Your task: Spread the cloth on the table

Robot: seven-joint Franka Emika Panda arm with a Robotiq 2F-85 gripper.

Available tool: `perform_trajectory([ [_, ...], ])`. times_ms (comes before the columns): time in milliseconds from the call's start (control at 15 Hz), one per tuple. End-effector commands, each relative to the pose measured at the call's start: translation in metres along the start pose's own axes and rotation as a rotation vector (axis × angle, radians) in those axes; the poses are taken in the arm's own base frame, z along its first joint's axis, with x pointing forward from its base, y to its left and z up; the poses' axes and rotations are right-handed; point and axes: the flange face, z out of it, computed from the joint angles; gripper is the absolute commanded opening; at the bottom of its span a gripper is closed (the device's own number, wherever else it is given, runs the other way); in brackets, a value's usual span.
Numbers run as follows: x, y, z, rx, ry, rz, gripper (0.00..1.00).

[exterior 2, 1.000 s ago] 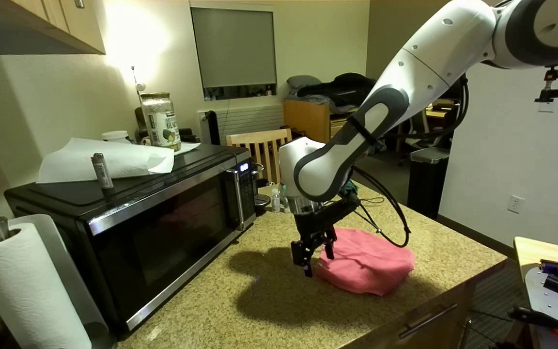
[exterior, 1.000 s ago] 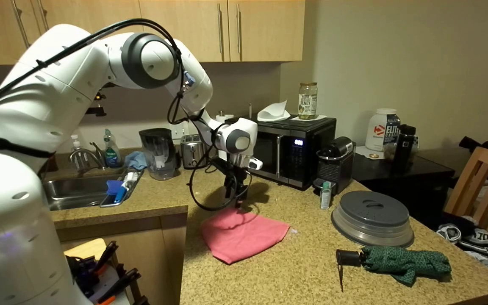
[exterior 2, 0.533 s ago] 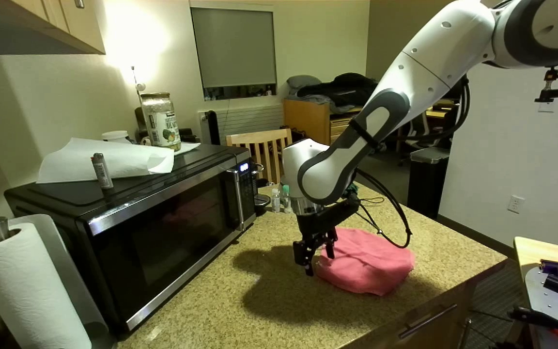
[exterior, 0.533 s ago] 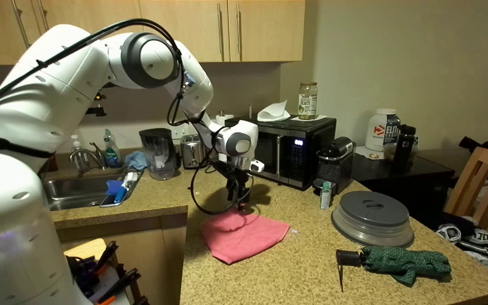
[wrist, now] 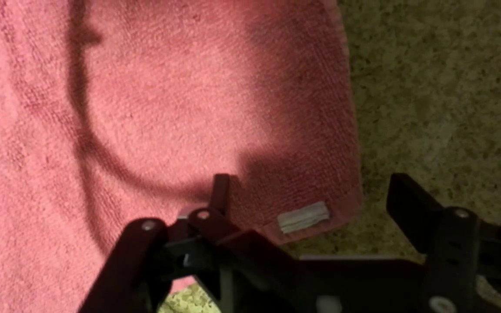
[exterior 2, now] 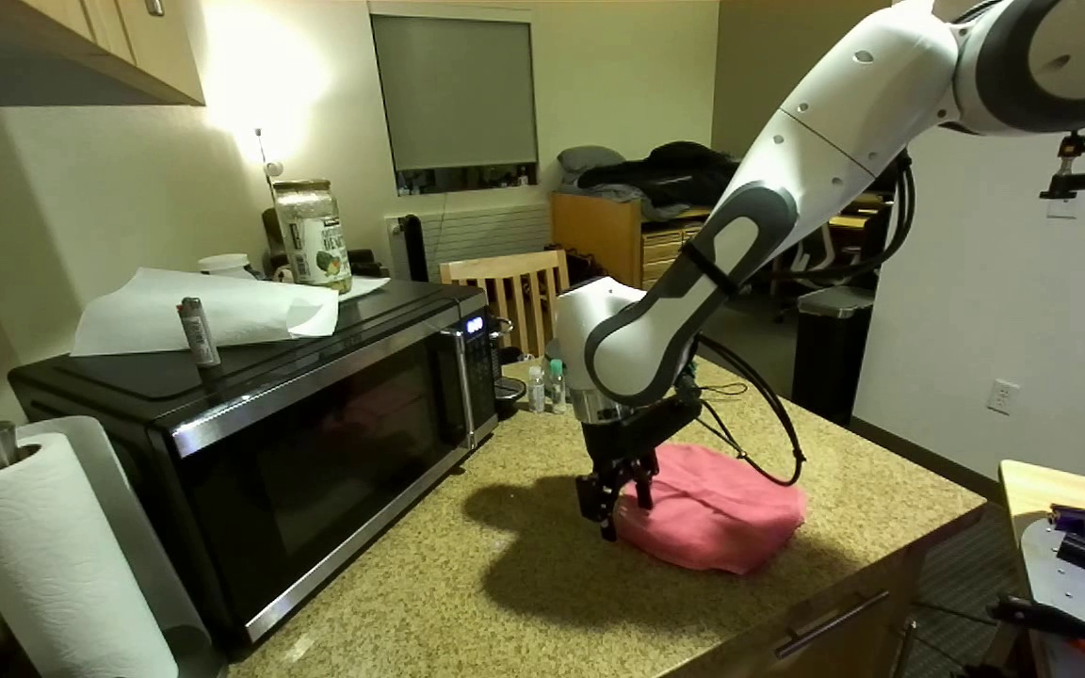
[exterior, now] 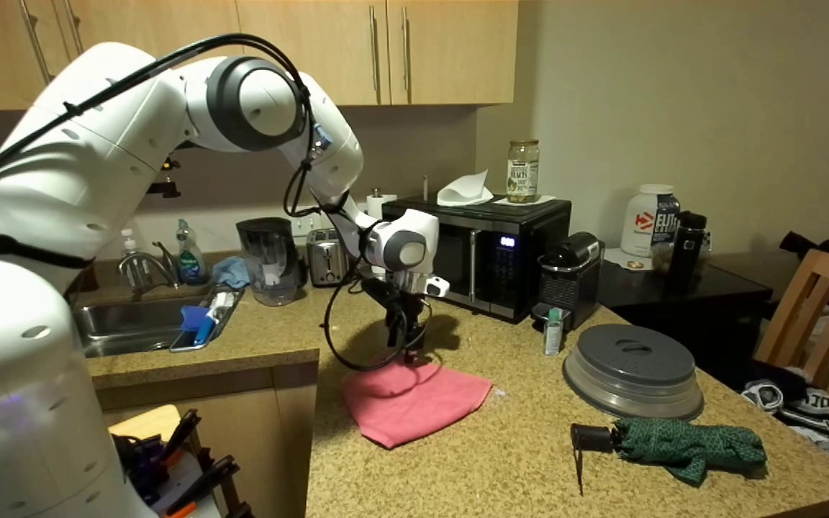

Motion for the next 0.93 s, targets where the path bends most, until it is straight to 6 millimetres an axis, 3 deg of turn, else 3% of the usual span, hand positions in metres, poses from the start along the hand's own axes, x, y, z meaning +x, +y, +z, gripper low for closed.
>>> perform_trajectory([
  [0,-0.0024,0.0040,0.0094,0.018,-0.014,-0.012,0.60],
  [67,-0.0025,0.0045,0.0120,0.019,-0.020,-0.008,0.90],
  [333,-0.0034,0.0060,0.0163,0.022,-0.042,0.002,1.00],
  [867,0.0001,0.0003,0.0118,-0.004,-0.022,0.004,1.00],
])
